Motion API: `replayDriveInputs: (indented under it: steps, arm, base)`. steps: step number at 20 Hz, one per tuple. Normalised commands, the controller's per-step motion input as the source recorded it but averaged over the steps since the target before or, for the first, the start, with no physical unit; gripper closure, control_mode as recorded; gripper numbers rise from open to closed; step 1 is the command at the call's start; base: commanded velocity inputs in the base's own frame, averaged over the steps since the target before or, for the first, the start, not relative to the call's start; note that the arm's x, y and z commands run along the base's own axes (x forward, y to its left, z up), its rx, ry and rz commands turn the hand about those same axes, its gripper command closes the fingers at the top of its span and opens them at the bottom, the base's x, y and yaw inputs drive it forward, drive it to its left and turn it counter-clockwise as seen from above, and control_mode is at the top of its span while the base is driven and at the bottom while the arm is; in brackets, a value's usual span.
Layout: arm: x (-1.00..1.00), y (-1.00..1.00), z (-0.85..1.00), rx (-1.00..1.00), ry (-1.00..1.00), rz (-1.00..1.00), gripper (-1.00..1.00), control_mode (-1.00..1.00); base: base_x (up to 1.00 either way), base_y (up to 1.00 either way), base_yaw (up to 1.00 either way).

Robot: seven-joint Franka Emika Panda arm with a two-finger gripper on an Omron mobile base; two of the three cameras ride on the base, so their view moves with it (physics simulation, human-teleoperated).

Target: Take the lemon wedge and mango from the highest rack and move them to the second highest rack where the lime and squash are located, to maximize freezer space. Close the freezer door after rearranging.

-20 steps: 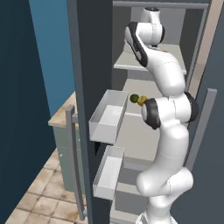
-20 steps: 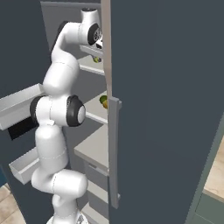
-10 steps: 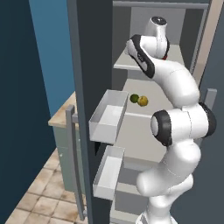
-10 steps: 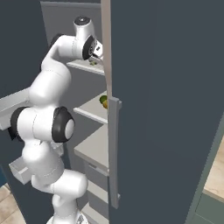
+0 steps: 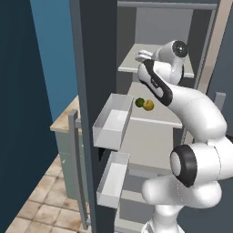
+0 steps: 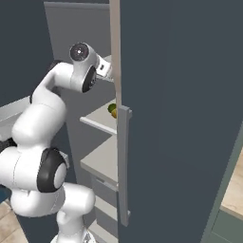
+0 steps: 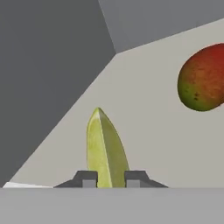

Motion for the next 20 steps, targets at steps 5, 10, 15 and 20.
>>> replayDriveInputs:
  steps: [5,10,15,20]
  arm:
    - [-0.96,0.0,-0.04,0.05,0.0,-0.03,1.0,-1.0]
    - [-0.81,0.0,-0.19,0.0,0.1,-0.07,1.0,-1.0]
    - [-0.44,0.0,-0.32,0.0,0.17,-0.07,1.0,-1.0]
    - [0.0,0.0,-0.39,0.0,0.1,-0.04,1.0,-1.0]
  base:
    - [0.0,0.0,0.0]
    - [0.0,0.0,0.0]
    - [0.0,0.0,0.0]
    - [0.0,0.0,0.0]
